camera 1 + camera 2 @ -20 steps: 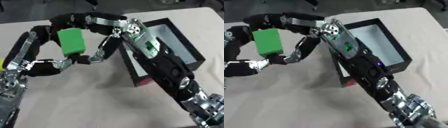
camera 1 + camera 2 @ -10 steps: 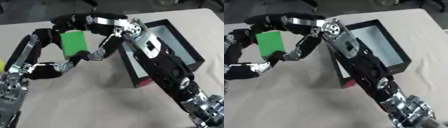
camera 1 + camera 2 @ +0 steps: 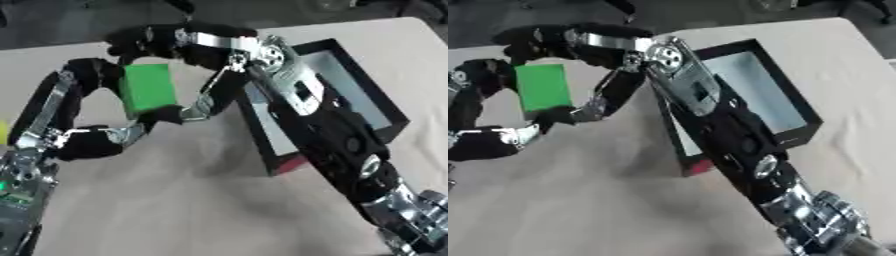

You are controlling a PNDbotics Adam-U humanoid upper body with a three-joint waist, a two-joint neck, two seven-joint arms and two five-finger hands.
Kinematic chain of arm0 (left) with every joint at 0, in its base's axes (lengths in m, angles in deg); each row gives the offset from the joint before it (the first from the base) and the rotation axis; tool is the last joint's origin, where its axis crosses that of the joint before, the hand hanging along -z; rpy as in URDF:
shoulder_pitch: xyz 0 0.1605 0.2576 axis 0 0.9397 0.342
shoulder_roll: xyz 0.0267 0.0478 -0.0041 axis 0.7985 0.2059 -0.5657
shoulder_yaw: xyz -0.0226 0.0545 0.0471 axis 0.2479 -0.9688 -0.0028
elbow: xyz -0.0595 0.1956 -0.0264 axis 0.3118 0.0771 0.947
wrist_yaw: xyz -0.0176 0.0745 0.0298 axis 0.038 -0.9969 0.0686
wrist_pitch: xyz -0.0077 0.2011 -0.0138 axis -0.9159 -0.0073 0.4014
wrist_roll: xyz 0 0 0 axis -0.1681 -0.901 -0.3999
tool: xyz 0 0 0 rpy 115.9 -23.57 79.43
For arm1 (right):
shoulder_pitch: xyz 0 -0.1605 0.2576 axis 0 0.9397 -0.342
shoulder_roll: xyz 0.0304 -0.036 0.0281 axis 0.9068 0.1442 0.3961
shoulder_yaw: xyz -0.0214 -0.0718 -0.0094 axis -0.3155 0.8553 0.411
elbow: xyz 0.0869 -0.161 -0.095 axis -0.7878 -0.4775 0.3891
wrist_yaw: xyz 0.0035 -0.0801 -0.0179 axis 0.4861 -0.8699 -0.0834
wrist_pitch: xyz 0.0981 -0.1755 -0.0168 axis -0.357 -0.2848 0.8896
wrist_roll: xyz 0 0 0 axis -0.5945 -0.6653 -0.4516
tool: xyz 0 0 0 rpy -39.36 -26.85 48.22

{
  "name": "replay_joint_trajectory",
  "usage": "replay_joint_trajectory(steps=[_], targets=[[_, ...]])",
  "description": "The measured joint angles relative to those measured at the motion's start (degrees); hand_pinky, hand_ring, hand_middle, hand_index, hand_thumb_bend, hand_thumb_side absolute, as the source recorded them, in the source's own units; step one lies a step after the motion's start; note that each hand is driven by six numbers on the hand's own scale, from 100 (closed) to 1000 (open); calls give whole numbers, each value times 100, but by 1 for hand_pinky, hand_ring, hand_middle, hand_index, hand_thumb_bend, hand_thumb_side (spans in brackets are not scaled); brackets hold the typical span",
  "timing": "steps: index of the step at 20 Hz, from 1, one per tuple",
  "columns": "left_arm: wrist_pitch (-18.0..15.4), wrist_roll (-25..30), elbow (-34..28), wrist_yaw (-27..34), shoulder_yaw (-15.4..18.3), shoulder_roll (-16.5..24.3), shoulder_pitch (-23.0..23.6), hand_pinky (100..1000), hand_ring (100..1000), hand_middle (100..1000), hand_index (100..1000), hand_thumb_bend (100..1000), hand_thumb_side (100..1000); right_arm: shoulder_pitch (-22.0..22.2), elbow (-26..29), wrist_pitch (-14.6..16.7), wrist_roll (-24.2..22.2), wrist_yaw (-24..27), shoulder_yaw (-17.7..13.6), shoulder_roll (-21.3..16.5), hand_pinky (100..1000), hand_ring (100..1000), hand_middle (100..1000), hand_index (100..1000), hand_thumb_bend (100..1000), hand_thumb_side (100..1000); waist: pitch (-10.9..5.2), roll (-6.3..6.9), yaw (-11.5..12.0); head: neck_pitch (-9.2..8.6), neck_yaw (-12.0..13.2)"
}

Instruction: Pick up the objects with one hand, pass them to the other hand, and then place them into the box on the other side of the table.

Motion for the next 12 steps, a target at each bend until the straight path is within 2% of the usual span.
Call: replay_joint_trajectory(steps=[12], targets=[[178, 3, -8, 625, 0, -44, 41, 712, 475, 468, 578, 100, 111, 14, 1, 75, 75, -22, -27, -4, 1000, 1000, 750, 1000, 313, 100, 0, 0, -12, -3, -6]])
